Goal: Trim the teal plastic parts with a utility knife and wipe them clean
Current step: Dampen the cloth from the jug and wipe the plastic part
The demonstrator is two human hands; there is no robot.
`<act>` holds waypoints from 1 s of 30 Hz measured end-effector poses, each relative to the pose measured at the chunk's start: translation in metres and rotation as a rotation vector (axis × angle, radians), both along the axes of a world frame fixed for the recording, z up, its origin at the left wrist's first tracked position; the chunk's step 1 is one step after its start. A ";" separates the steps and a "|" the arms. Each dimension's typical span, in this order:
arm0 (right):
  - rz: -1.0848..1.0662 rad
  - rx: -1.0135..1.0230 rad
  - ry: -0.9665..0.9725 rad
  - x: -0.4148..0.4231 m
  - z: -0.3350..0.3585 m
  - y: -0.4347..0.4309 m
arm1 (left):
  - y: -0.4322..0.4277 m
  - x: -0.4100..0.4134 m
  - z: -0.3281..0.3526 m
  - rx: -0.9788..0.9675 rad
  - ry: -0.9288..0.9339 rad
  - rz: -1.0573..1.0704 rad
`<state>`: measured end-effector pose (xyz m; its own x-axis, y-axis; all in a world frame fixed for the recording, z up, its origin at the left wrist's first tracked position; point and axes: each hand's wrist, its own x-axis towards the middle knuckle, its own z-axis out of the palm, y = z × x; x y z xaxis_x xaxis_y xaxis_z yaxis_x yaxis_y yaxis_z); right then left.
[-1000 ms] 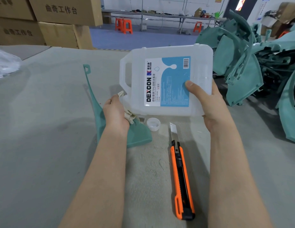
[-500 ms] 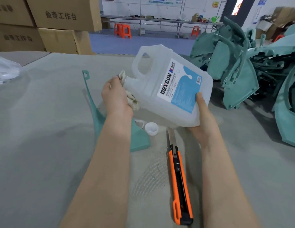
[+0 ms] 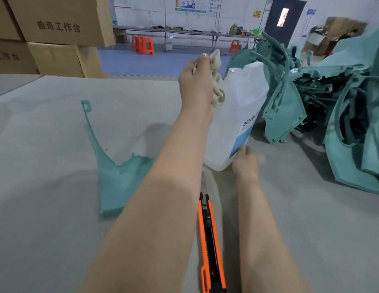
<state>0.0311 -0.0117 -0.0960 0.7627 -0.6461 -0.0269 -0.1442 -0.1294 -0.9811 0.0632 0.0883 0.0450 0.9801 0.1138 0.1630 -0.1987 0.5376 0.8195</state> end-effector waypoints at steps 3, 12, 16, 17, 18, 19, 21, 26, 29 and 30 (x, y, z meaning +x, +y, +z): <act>-0.141 -0.086 -0.076 -0.004 0.013 0.000 | 0.000 0.000 0.001 -0.017 0.034 -0.037; 0.692 -0.548 -0.026 -0.049 0.074 0.056 | 0.100 0.004 -0.035 -0.434 0.256 0.064; 0.861 -0.928 0.395 -0.038 0.038 0.088 | 0.125 0.000 -0.071 -0.323 0.399 0.160; 0.837 -0.961 0.410 -0.035 0.033 0.093 | 0.127 0.000 -0.077 -0.289 0.423 0.145; 0.805 -0.993 0.419 -0.033 0.030 0.097 | 0.127 0.000 -0.080 -0.248 0.439 0.138; 0.780 -1.013 0.425 -0.031 0.029 0.098 | 0.126 -0.001 -0.081 -0.198 0.450 0.144; 0.744 -0.953 0.353 -0.033 0.036 0.092 | 0.123 -0.002 -0.080 -0.061 0.439 0.171; 0.099 -0.420 -0.550 -0.044 0.106 0.070 | 0.097 -0.011 -0.073 0.397 0.262 0.137; -0.100 -0.402 -0.748 -0.031 0.137 0.064 | 0.069 -0.020 -0.067 0.616 0.165 0.078; -0.095 -0.425 -0.696 -0.023 0.141 0.063 | 0.059 -0.023 -0.065 0.683 0.116 0.060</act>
<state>0.0083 0.0511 0.0449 0.4563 -0.5572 0.6938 0.4505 -0.5277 -0.7201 0.0397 0.1475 -0.0198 0.9907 0.0771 0.1121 -0.1028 -0.1154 0.9880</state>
